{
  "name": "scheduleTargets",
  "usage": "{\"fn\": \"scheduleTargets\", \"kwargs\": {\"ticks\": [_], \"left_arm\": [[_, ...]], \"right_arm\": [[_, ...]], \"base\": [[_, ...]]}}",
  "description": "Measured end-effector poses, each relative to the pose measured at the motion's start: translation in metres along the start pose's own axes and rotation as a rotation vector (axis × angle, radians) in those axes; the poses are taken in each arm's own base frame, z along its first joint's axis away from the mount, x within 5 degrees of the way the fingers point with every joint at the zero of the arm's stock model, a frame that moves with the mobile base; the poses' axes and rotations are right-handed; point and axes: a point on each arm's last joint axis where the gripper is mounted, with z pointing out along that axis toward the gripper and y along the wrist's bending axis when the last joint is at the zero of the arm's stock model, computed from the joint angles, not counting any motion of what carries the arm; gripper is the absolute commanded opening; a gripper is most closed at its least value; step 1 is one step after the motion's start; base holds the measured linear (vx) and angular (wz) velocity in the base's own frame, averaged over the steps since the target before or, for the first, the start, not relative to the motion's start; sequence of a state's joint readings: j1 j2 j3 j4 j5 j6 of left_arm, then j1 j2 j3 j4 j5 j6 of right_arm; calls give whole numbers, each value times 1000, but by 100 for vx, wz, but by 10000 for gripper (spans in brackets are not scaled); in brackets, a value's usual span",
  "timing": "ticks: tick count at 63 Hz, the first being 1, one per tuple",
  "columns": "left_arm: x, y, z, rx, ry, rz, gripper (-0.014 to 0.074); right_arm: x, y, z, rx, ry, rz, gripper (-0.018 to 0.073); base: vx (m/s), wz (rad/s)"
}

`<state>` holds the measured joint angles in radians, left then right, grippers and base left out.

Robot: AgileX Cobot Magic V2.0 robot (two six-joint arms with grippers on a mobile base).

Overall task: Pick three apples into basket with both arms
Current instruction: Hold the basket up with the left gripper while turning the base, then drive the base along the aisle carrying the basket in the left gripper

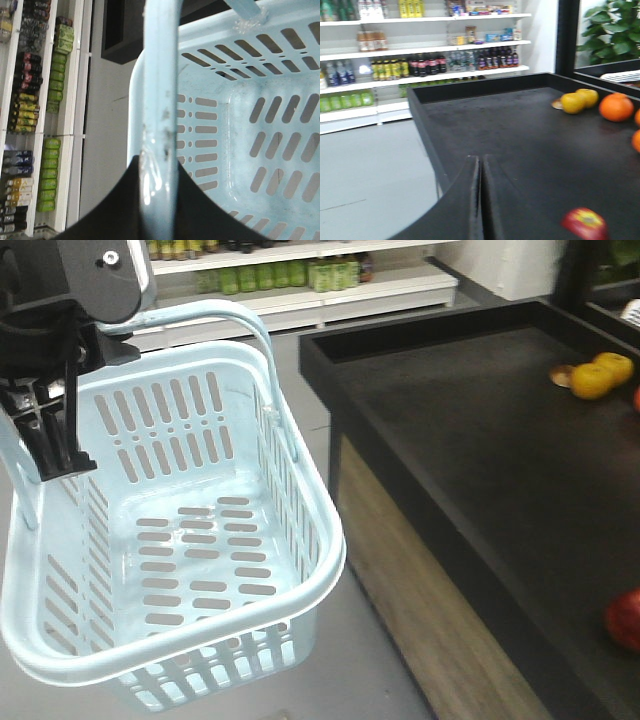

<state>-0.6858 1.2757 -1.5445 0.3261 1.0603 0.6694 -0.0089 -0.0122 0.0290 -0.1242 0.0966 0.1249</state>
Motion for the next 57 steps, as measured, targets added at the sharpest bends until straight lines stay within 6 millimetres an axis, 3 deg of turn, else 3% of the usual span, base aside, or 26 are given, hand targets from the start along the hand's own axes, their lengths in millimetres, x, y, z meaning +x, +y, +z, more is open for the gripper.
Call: {"fn": "scheduleTargets", "kwargs": {"ticks": [57], "left_arm": [[0, 0, 0, 0, 1, 0, -6]], "right_arm": [[0, 0, 0, 0, 0, 0, -8]], "base": [[9, 34]]}}
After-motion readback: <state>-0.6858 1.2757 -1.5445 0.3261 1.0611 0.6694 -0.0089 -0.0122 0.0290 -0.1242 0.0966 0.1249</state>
